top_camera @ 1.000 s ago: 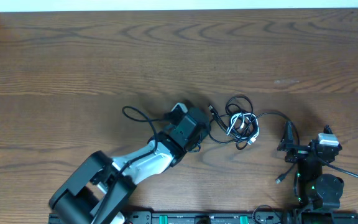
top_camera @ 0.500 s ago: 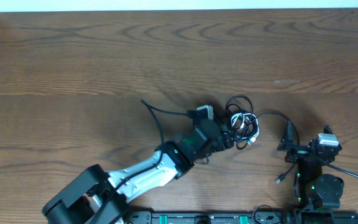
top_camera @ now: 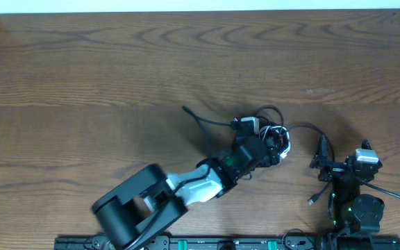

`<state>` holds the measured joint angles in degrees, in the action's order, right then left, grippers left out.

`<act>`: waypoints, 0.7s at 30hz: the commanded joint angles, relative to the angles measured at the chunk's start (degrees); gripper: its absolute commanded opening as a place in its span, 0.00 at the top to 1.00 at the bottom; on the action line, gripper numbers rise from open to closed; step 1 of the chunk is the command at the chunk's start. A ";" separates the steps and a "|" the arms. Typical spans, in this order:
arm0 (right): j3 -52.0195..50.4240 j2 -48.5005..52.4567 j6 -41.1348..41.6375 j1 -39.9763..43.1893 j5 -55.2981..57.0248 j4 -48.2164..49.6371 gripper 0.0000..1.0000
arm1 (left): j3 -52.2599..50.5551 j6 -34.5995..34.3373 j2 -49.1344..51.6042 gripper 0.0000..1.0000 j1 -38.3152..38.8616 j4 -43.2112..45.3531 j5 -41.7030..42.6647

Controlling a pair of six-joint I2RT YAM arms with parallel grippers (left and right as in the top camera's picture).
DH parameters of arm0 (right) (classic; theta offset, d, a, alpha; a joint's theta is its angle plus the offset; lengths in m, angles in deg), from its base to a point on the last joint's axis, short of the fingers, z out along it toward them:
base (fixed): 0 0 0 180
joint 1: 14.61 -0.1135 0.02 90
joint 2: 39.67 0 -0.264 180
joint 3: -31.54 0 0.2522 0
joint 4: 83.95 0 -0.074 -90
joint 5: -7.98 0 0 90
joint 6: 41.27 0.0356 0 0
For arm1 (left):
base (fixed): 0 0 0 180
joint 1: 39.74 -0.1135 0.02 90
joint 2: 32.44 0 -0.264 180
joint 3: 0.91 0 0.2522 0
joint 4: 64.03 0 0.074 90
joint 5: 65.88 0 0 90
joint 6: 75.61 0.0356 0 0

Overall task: Untangle cables
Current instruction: 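Lift the cable bundle with the left gripper and pull it left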

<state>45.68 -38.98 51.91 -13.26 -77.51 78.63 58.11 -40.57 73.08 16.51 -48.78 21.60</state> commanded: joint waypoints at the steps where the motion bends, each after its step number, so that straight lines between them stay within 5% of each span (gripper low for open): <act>1: -0.09 -0.31 -0.68 -0.22 0.04 -0.22 0.01 | 2.99 2.95 3.89 0.32 -0.02 0.26 -2.21; 9: -0.09 -0.31 -0.68 -0.22 0.04 -0.22 0.01 | 3.85 4.39 5.53 0.90 -0.20 -0.42 -3.54; 21: -0.09 -0.31 -0.68 -0.22 0.04 -0.22 0.01 | 3.85 4.33 -7.89 0.92 -7.21 -22.25 -3.54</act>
<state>45.68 -38.98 51.91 -13.26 -77.51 78.63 61.63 -37.12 69.56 11.27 -68.10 19.41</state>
